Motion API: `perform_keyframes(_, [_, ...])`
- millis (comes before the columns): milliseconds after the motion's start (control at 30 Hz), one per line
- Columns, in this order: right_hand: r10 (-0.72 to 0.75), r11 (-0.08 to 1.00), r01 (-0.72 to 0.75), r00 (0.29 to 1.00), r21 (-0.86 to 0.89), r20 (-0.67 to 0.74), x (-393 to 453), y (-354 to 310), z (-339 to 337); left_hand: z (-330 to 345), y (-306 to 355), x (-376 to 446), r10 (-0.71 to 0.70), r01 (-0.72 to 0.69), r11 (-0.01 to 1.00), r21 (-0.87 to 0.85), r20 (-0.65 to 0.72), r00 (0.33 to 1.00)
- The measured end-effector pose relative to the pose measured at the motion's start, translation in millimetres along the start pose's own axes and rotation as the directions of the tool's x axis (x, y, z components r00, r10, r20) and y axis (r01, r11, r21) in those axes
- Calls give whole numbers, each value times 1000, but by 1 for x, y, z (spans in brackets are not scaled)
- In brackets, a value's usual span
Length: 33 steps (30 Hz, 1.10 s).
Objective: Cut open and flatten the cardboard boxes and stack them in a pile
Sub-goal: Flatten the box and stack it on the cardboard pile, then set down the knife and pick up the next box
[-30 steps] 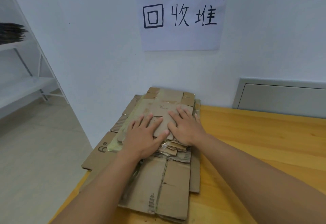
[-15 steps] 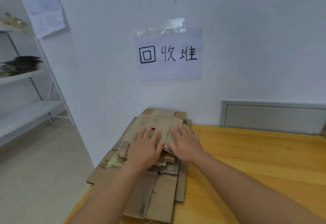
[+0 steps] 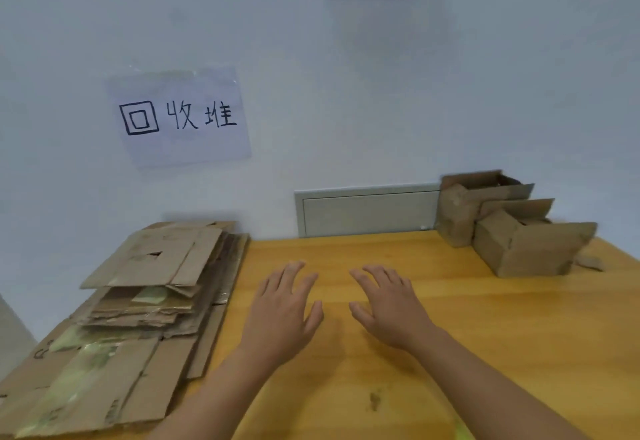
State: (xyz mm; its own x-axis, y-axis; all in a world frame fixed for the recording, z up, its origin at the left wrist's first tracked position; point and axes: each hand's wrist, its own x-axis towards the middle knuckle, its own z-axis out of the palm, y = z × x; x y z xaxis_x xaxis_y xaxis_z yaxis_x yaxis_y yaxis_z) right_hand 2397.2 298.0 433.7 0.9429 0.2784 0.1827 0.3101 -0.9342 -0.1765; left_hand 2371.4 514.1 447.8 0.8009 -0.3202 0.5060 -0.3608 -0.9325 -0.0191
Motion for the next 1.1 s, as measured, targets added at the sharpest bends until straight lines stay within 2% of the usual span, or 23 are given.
perform_keyframes(233, [277, 961, -276, 960, 32, -33, -47, 110, -14, 40, 116, 53, 109, -103, 993, -65, 91, 990])
perform_keyframes(333, [431, 901, -426, 900, 77, -64, -58, 145, -13, 58, 152, 82, 143, -132, 987, -96, 121, 982])
perform_keyframes(433, [570, 821, -568, 821, 58, -23, -70, 168, 1, 76, 181, 113, 189, -170, 976, -138, 134, 973])
perform_keyframes(600, [570, 822, -570, 821, 24, -20, -68, 175, 18, 105, 220, 166, 240, -197, 953, -230, 179, 954])
perform_keyframes(867, [570, 820, -572, 818, -6, -73, -64, 178, 22, 145, 269, 226, 267, -134, 893, -430, 267, 926])
perform_keyframes(1000, [578, 815, -579, 814, -4, -49, -63, 180, 24, 155, 277, 229, 201, -72, 835, -546, 181, 963])
perform_keyframes(1100, [583, 812, -584, 810, 10, -65, -62, 180, 23, 157, 275, 225, 188, -92, 813, -574, 110, 976])
